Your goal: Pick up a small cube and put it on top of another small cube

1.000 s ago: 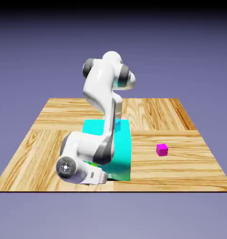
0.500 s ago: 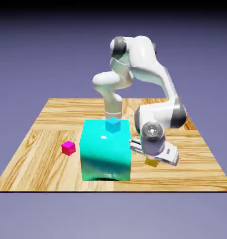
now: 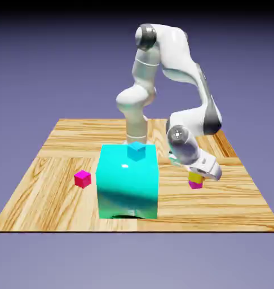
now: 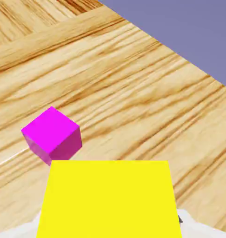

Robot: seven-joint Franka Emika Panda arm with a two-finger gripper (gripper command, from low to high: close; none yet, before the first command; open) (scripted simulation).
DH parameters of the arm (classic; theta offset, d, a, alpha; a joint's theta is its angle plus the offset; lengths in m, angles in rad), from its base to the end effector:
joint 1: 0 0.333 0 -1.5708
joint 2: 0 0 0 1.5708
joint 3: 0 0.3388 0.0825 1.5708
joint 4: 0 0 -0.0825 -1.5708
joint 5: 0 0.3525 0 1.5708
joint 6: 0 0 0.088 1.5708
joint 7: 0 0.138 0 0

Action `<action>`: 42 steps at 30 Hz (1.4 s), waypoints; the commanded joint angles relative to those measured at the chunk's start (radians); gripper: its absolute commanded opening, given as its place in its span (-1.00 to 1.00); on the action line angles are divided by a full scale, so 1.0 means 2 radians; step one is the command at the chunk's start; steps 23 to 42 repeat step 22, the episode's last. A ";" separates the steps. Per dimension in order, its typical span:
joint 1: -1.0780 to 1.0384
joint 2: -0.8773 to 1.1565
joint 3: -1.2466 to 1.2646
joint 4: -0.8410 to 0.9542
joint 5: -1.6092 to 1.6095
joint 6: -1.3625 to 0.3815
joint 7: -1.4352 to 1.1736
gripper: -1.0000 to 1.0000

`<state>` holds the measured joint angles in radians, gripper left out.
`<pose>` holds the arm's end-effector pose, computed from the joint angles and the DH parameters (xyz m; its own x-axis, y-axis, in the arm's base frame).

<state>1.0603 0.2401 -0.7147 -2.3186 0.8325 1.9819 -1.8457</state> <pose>0.4022 0.2125 0.2623 0.0552 0.8859 0.4606 0.8974 0.1582 -0.4119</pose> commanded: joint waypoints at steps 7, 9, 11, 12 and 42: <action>0.108 -0.068 -0.073 -0.127 0.077 0.076 0.005 -1.00; 0.139 -0.088 -0.094 -0.163 0.098 0.097 0.007 -1.00; 0.156 -0.098 -0.103 -0.180 0.110 0.107 0.012 -1.00; 0.155 -0.081 -0.093 -0.176 0.132 0.104 -0.001 -1.00; 0.149 0.009 -0.039 -0.160 0.242 0.085 -0.066 1.00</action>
